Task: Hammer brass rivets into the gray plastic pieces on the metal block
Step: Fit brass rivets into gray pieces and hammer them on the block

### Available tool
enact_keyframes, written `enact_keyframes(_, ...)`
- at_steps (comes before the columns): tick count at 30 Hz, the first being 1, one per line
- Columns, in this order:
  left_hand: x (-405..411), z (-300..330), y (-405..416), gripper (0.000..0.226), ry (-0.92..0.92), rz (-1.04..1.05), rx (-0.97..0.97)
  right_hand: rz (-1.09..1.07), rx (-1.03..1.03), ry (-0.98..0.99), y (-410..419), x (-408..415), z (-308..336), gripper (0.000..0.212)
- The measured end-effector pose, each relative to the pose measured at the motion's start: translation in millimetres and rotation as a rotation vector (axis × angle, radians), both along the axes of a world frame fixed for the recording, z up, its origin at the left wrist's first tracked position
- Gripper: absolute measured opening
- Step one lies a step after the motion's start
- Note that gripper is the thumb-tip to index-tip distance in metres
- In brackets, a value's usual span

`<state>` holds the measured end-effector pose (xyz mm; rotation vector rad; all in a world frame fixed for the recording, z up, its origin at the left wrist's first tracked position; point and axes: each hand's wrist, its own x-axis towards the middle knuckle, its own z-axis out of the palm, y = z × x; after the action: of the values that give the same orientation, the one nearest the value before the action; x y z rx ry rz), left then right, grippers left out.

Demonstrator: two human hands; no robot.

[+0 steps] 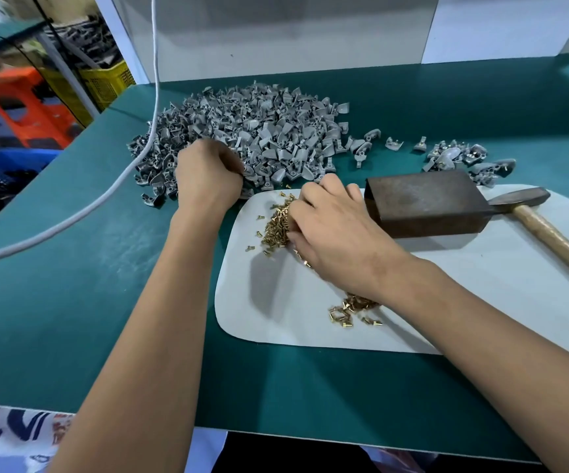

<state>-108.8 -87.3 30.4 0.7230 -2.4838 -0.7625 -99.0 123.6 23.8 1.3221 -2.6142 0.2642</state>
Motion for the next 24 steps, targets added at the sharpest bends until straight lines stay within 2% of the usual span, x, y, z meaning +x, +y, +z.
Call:
enact_keyframes(3, -0.7, 0.8, 1.2, 0.026, 0.047, 0.0, -0.004, 0.012, -0.063, -0.107, 4.4, -1.3, 8.1, 0.016)
enact_keyframes(9, -1.8, 8.4, 19.8, 0.007, 0.154, -0.021, 0.046, 0.014, -0.32, -0.354, 19.2, -9.0, 15.2, 0.009)
enact_keyframes(11, -3.8, 12.9, 31.6, 0.01, 0.204, -0.016, 0.193, 0.011, -0.391, -0.394, 27.7, -14.2, 15.7, 0.01)
enact_keyframes(15, -14.8, 23.6, 72.3, 0.011, 0.374, -0.109, 0.696, -0.029, -0.566, -0.373, 53.5, -30.9, 22.0, 0.008)
enact_keyframes(20, -31.9, 26.4, 129.1, 0.009, 0.432, -0.225, 0.912, -0.129, -0.764, -0.274, 94.9, -58.2, 27.8, 0.011)
enact_keyframes(24, -38.3, 17.7, 144.2, 0.007, 0.435, -0.304, 1.052, -0.221, -0.86, -0.235, 118.1, -66.8, 20.2, 0.013)
